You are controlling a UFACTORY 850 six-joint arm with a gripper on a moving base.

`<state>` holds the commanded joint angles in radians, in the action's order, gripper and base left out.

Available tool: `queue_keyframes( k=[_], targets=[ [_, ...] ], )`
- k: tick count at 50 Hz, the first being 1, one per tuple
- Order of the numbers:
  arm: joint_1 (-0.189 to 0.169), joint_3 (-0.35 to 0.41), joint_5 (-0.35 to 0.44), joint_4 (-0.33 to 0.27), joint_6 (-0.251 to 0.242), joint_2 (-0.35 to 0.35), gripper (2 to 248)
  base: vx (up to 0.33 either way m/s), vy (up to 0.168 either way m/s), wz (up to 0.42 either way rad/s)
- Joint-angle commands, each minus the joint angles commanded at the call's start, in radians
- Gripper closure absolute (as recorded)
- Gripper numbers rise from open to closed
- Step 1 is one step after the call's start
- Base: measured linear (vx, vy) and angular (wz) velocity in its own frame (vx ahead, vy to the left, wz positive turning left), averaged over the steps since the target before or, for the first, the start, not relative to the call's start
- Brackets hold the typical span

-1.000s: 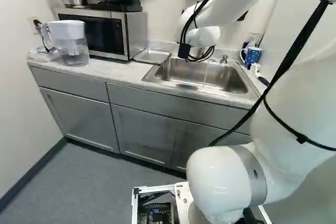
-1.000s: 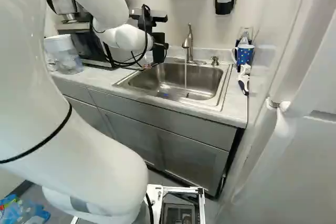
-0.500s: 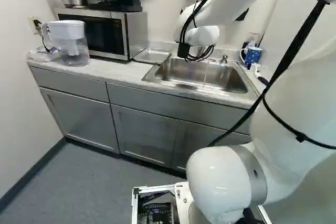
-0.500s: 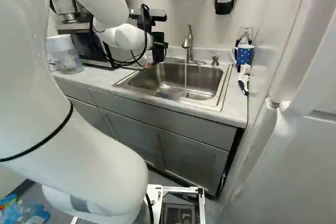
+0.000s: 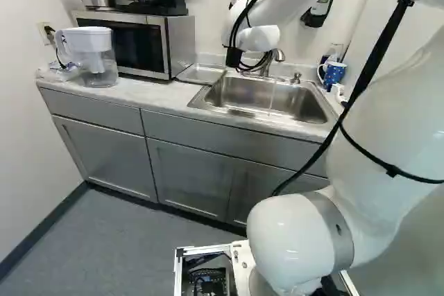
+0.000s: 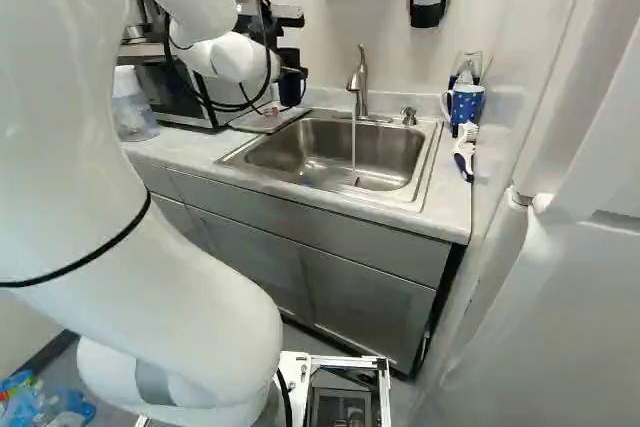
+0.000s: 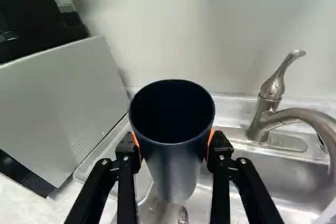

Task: Rinse the cup and place it in the tray

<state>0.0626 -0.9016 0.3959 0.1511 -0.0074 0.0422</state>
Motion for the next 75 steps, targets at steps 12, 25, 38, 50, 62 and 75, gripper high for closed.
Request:
queue_keyframes(
  k=[12,25,38,50,62,75],
  targets=[
    [0.034,-0.030,0.000,0.000,0.000,-0.030,124,0.000,0.000,0.000],
    [0.065,-0.077,0.000,0.000,0.000,-0.077,124,0.000,0.000,0.000],
    [0.086,-0.133,0.000,0.000,0.000,-0.150,124,0.000,0.000,0.000],
    [0.103,-0.190,0.000,0.000,0.000,-0.227,124,0.000,0.000,0.000],
    [0.116,-0.242,0.000,0.000,0.000,-0.296,124,0.000,0.000,0.000],
    [0.116,-0.233,0.000,0.000,0.000,-0.313,124,0.000,0.000,0.000]
  ],
)
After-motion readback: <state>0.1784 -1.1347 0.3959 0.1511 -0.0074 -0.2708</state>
